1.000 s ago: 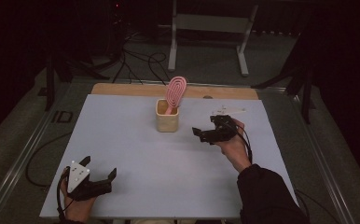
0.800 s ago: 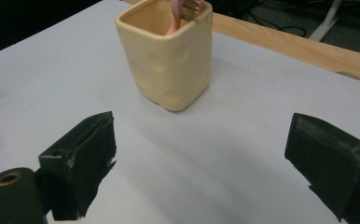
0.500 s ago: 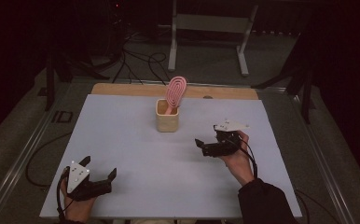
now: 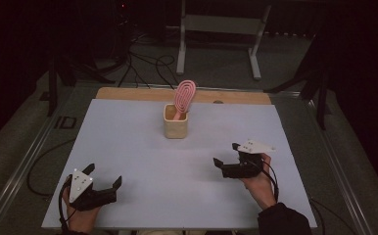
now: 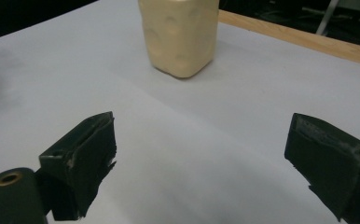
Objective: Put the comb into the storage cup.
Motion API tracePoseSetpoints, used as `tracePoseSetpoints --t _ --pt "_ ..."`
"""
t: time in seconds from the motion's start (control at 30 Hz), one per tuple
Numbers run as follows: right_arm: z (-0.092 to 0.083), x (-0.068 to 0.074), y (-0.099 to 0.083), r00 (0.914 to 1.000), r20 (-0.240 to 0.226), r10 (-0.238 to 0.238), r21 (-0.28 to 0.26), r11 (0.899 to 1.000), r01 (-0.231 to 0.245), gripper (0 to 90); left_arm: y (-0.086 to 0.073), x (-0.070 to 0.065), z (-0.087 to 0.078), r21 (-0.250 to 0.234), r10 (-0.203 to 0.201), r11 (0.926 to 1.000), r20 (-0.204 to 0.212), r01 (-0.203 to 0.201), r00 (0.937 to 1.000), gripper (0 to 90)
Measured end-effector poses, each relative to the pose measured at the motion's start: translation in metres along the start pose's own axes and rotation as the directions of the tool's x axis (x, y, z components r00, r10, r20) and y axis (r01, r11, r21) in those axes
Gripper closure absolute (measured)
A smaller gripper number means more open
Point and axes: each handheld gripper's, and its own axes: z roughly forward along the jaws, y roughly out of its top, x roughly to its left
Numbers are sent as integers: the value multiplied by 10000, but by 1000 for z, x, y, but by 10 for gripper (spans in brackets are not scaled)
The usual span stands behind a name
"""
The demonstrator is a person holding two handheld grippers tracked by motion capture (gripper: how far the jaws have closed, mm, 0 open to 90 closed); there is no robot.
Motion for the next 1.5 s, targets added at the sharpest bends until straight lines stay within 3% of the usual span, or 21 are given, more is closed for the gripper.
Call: tracePoseSetpoints --t 0.37,0.67,0.83,1.27,1.5 --pt "-24 1 -35 9991 415 -59 -689 9976 87 88 0 3 -3 -78 14 10000 232 -12 9997 0" --pt "-48 -8 -54 9972 597 444 -1441 9889 -354 88 0 5 -5 -253 9 9997 374 0 9993 0" --pt "-54 -11 -64 9952 893 396 -1571 9873 -252 88 0 6 -5 -222 67 9997 452 -57 9990 0" --pt "-67 -12 -73 9907 1291 435 -2521 9676 -96 88 0 9 -4 -289 148 9995 460 -135 9988 0" --pt "-66 -13 -75 9919 1167 505 -2526 9674 -195 88 -1 8 -1 -177 237 9996 437 -229 9988 0"
